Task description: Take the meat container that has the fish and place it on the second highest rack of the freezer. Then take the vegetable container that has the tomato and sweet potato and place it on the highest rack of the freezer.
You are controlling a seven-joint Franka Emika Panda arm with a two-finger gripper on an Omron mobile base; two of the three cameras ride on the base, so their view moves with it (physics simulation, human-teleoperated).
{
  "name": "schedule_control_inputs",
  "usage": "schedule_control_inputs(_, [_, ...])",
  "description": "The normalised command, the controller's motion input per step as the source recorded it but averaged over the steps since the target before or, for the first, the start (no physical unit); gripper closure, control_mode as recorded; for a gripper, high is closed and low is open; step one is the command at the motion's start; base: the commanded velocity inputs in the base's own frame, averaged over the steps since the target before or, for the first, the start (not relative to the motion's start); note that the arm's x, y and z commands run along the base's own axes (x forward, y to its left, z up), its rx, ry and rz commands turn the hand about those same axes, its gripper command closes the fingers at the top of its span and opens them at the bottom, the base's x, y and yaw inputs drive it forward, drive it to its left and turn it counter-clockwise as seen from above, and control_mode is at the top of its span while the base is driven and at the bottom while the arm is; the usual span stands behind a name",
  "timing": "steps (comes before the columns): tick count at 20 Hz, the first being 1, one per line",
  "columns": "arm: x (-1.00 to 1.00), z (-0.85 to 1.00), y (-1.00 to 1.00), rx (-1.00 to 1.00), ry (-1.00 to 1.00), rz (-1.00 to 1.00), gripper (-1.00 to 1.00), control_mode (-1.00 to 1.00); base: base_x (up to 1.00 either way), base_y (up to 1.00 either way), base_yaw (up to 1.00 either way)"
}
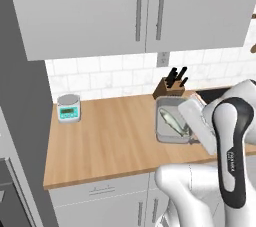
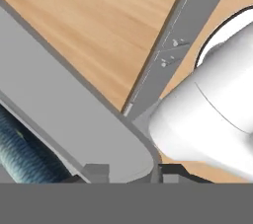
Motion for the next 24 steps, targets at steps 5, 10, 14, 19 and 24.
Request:
schedule_control_inputs(5, [-0.37,0.7,-0.01,0.17,0.0,0.0,1.0,-1.0,0.0,0.0,0.0])
schedule_control_inputs(10, [-0.1,0.65,0.0,0.05,0.0,0.05,1.0,-1.0,0.0,0.0,0.0])
schedule_control_inputs(14, [-0.11,0.23,0.08,0.0,-0.01,0.05,1.0,-1.0,0.0,0.0,0.0])
schedule_control_inputs(19, [-0.21,0.0,0.14,-0.02,-0.02,0.0,1.0,-1.0,0.0,0.0,0.0])
schedule_control_inputs(24, [-0.13,-0.07,0.16,0.0,0.0,0.0,1.0,1.0,-0.19,0.1,-0.01])
